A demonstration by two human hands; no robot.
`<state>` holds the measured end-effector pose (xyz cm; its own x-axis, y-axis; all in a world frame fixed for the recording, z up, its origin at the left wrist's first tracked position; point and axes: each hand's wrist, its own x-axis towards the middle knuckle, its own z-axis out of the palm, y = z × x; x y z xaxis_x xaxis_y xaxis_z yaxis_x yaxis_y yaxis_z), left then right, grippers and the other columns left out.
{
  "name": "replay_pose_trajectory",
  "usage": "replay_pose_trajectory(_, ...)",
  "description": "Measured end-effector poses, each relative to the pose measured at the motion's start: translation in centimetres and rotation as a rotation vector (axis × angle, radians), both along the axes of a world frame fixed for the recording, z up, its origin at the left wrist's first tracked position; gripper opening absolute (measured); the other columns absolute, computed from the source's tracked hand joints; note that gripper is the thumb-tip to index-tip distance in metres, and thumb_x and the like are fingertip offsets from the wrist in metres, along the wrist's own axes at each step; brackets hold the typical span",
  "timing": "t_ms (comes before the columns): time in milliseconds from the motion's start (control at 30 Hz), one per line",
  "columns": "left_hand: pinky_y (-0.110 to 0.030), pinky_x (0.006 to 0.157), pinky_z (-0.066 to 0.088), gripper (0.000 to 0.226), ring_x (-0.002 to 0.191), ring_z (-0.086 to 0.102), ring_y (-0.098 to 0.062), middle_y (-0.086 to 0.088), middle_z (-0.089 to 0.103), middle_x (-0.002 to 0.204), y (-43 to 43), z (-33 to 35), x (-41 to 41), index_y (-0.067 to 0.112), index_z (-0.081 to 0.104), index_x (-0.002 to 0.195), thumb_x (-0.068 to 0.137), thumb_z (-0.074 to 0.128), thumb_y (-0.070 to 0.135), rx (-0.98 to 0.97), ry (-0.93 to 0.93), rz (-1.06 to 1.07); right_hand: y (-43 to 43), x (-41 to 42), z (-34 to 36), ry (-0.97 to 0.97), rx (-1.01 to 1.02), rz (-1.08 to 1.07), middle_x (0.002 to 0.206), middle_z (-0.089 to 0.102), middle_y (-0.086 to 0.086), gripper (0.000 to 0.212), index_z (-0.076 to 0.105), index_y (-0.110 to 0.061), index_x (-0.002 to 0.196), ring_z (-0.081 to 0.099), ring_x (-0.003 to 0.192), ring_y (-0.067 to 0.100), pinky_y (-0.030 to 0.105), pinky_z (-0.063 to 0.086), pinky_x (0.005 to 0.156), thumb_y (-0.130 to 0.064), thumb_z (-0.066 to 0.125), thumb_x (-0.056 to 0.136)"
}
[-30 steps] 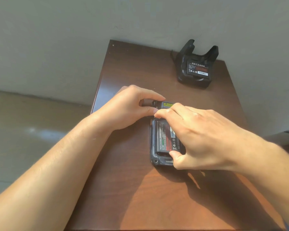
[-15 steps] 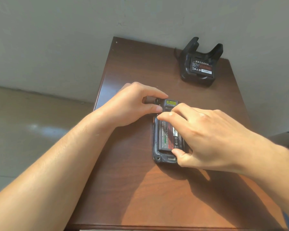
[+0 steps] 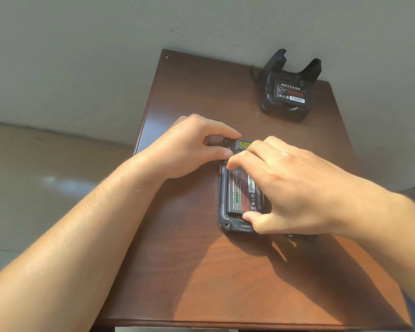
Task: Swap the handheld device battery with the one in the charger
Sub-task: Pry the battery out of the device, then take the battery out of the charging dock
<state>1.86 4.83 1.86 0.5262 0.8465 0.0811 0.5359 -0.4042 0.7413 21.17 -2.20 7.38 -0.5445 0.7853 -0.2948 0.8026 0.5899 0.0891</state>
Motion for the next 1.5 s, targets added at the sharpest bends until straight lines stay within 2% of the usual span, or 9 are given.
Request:
replay_pose_trajectory(133,0.001,0.057,0.031,0.036,0.054,0.047,0.021,0.042,0.052,0.057,-0.1,0.1,0.0,0.023,0.072,0.123,0.088,0.074,0.024,0.001,-0.004,0.0,-0.1,0.3,-0.3,0.133,-0.041,-0.038,0.113,0.055,-0.005,0.073,0.046,-0.028,0.13,0.05,0.102,0.02,0.031,0.048,0.086,-0.063,0.053,0.067)
replay_pose_trajectory(233,0.002,0.057,0.03,0.037,0.055,0.046,0.023,0.037,0.047,0.08,-0.2,0.3,0.1,0.021,0.071,0.124,0.088,0.074,0.023,0.008,-0.006,-0.016,-0.3,0.8,0.3,0.244,-0.129,-0.097,0.109,0.051,-0.013,0.069,0.042,-0.035,0.127,0.048,0.102,0.012,0.023,0.04,0.088,-0.062,0.058,0.065)
replay_pose_trajectory(400,0.002,0.057,0.031,0.037,0.057,0.048,0.023,0.051,0.048,0.053,-0.1,0.2,0.2,0.023,0.071,0.124,0.088,0.074,0.022,-0.015,0.005,-0.015,0.3,3.3,1.8,0.424,-0.11,-0.384,0.106,0.057,-0.013,0.072,0.044,-0.039,0.128,0.057,0.101,0.008,0.03,0.047,0.088,-0.063,0.061,0.063)
replay_pose_trajectory(700,-0.007,0.054,0.033,0.035,0.055,0.047,-0.001,0.028,0.053,0.05,0.6,-0.4,0.4,0.03,0.074,0.118,0.084,0.078,0.023,-0.03,-0.058,0.021,3.2,6.9,-0.3,0.29,0.075,-1.078,0.128,0.061,0.013,0.075,0.049,-0.018,0.134,0.058,0.114,0.036,0.037,0.048,0.086,-0.059,0.065,0.073)
replay_pose_trajectory(867,-0.015,0.051,0.031,0.034,0.055,0.042,-0.008,0.017,0.047,0.055,1.2,-1.6,0.0,0.048,0.072,0.109,0.081,0.08,0.029,-0.011,-0.081,0.031,3.4,5.4,-2.1,0.23,0.133,-1.127,0.12,0.059,0.018,0.064,0.048,-0.012,0.111,0.061,0.112,0.042,0.039,0.049,0.087,-0.063,0.066,0.075)
replay_pose_trajectory(1100,-0.018,0.049,0.028,0.034,0.054,0.039,-0.007,0.017,0.045,0.055,1.1,-2.0,-0.3,0.053,0.071,0.105,0.08,0.079,0.032,-0.022,-0.087,0.02,3.5,4.9,-2.5,0.183,0.107,-1.174,0.134,0.051,0.02,0.089,0.044,-0.004,0.141,0.056,0.123,0.041,0.041,0.049,0.096,-0.07,0.058,0.084)
replay_pose_trajectory(1233,-0.017,0.051,0.031,0.035,0.057,0.041,-0.008,0.019,0.048,0.056,1.0,-2.0,-0.4,0.053,0.072,0.104,0.079,0.081,0.031,-0.038,-0.115,0.027,4.5,4.8,-0.9,0.073,0.163,-1.03,0.141,0.05,0.017,0.086,0.041,-0.011,0.146,0.049,0.131,0.038,0.048,0.046,0.102,-0.071,0.055,0.086)
replay_pose_trajectory(1400,-0.021,0.058,0.037,0.037,0.067,0.05,-0.005,0.034,0.058,0.07,1.1,-2.2,-0.6,0.055,0.071,0.107,0.077,0.081,0.036,-0.044,-0.089,0.032,9.8,5.9,2.0,0.283,0.296,-0.701,0.15,0.051,0.006,0.066,0.046,-0.014,0.15,0.052,0.134,0.031,0.044,0.048,0.106,-0.037,0.07,0.092)
replay_pose_trajectory(1500,-0.02,0.059,0.037,0.037,0.069,0.051,-0.003,0.039,0.057,0.073,1.1,-2.2,-0.6,0.056,0.07,0.106,0.078,0.082,0.036,-0.045,-0.092,0.026,13.2,6.4,2.2,0.111,0.197,-0.6,0.148,0.054,0.003,0.064,0.05,-0.018,0.147,0.054,0.133,0.031,0.043,0.047,0.107,-0.035,0.073,0.09)
